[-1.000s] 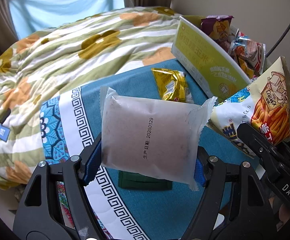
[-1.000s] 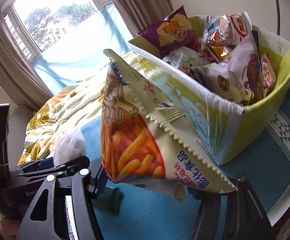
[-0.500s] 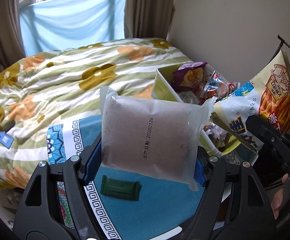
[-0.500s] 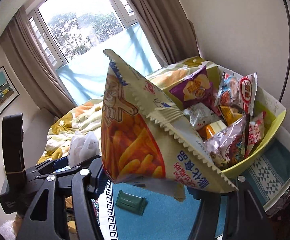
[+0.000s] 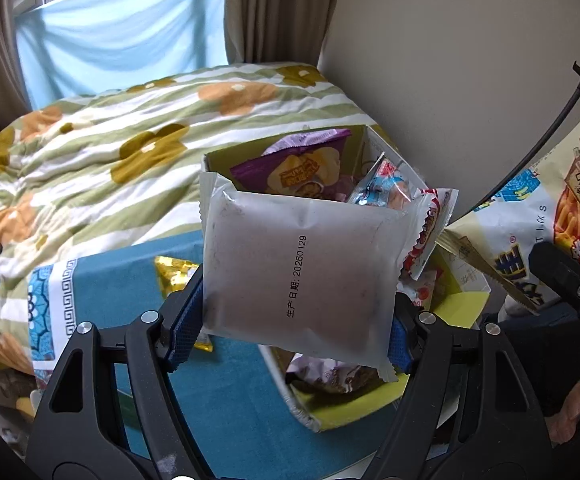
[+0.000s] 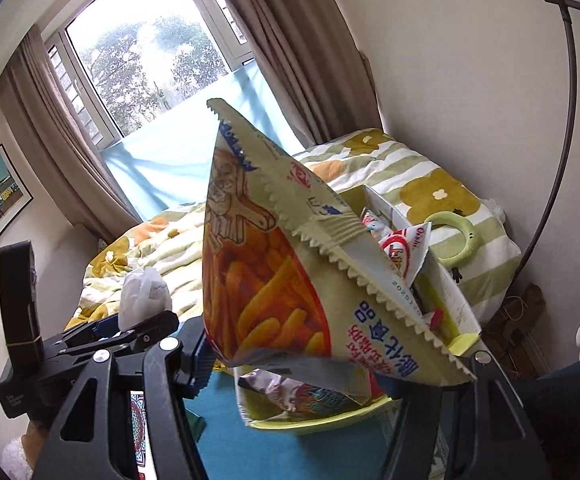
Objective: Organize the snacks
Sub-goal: 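Carry both items into the yellow box and open both tools to release them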
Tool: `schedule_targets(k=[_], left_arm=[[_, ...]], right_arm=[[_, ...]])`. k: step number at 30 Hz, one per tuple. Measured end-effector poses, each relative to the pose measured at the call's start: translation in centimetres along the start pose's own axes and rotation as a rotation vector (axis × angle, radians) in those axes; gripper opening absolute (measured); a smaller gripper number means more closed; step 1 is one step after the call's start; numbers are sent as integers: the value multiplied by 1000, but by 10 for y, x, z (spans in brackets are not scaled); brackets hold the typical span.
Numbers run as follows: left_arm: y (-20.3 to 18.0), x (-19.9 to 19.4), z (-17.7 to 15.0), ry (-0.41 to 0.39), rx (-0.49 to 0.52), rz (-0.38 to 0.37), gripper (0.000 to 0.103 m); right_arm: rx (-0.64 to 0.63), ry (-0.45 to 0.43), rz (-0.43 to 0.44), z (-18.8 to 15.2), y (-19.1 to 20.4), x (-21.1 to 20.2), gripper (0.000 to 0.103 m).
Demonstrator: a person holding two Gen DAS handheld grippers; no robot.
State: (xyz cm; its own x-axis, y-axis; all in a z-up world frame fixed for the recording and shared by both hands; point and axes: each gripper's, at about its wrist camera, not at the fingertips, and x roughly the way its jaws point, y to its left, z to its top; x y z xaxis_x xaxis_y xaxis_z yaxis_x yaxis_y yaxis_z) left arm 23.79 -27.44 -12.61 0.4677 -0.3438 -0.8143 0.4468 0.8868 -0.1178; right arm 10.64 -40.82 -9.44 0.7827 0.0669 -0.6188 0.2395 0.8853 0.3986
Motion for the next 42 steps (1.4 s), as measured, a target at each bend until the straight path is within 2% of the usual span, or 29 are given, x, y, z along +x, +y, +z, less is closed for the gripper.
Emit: schedule_targets(k=[5, 9, 10, 13, 19, 25, 29, 34, 35, 38, 39, 42], left_arm=[[-25, 48, 2, 86, -51, 26, 73], [-26, 64, -5, 118, -74, 68, 81], [-25, 64, -7, 122, -84, 69, 86], [-18, 52, -12, 112, -108, 81, 89], [-9, 25, -26, 80, -108, 163, 90], [6, 6, -33, 60, -183, 159, 90], [14, -4, -36, 54, -200, 192, 90], [27, -11, -47, 66, -237, 224, 90], [30, -11, -51, 71, -248, 226, 90], [35, -13, -61, 83, -277, 227, 90], [35, -14, -64, 83, -283, 230, 90], [38, -21, -75, 73, -303, 238, 90]], right_arm=[[-26, 62, 31, 19, -41, 13, 59], [-43, 115, 64, 28, -61, 26, 59], [-46, 126, 72, 29, -64, 30, 59], [-51, 156, 105, 31, -69, 40, 59], [-93, 207, 145, 30, -66, 50, 59], [-147, 251, 198, 38, -48, 60, 59], [-192, 303, 217, 43, -32, 85, 60], [-183, 349, 236, 41, -22, 114, 62], [-176, 363, 244, 40, -21, 119, 66], [-166, 381, 256, 33, -21, 131, 93], [-170, 377, 251, 31, -21, 131, 97], [-178, 321, 241, 27, -22, 119, 100]])
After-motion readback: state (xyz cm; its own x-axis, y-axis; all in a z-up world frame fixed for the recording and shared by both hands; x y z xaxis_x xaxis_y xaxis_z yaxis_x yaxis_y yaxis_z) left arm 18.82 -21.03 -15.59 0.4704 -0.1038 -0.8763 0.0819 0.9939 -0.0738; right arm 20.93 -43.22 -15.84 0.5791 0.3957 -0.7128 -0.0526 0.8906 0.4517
